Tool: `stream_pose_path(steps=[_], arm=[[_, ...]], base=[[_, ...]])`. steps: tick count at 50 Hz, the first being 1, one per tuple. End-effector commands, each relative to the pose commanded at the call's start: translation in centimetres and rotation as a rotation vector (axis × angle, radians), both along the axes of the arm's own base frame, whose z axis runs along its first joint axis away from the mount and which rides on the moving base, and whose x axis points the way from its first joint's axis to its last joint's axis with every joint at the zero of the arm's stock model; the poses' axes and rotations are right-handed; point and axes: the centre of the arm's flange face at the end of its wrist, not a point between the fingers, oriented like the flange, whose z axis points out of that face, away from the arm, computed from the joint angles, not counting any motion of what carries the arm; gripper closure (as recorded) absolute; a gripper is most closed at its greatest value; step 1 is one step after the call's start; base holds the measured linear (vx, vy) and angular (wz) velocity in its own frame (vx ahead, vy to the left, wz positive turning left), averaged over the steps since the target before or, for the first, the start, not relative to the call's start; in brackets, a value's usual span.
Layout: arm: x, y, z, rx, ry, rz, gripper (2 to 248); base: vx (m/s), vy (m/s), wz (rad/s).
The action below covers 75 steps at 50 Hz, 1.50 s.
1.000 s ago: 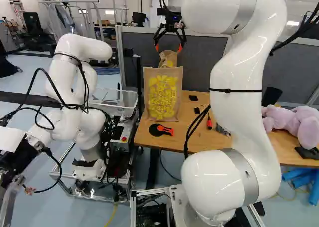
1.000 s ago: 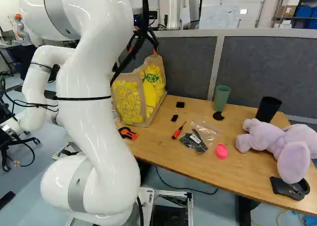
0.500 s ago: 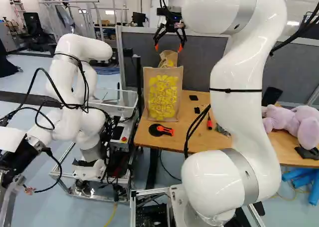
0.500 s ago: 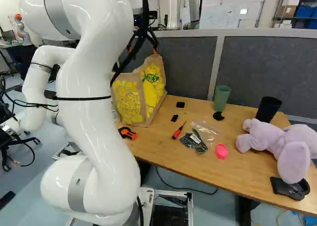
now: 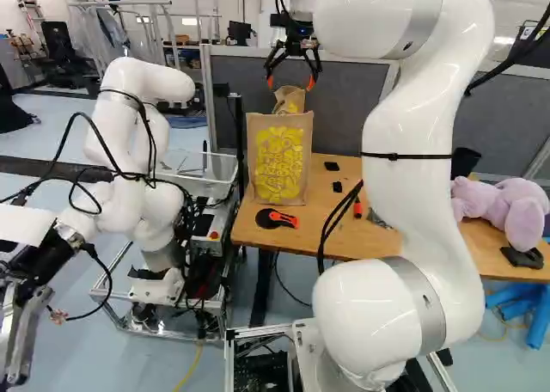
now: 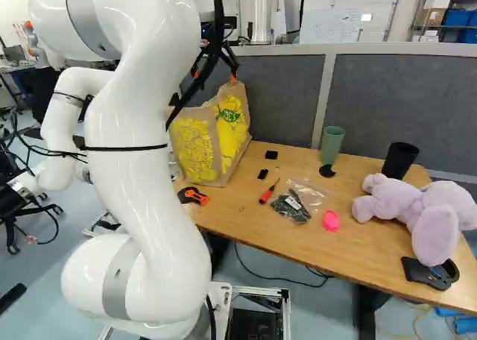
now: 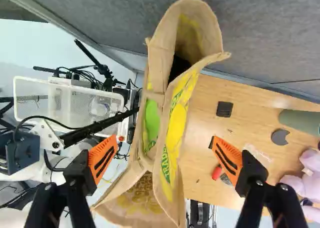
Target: Pick up the bag on the ground and place it on the table
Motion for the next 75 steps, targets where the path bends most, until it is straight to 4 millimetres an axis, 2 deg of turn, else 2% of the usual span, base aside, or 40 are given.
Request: stream_pose_path(steps=[50, 75], arm=[[0.00, 0.00, 0.00, 0.000, 0.000, 0.000, 3], [0.00, 0.00, 0.00, 0.000, 0.000, 0.000, 3]], base=[[-0.137, -0.003, 0.005], [-0.166, -0.041, 0.013]])
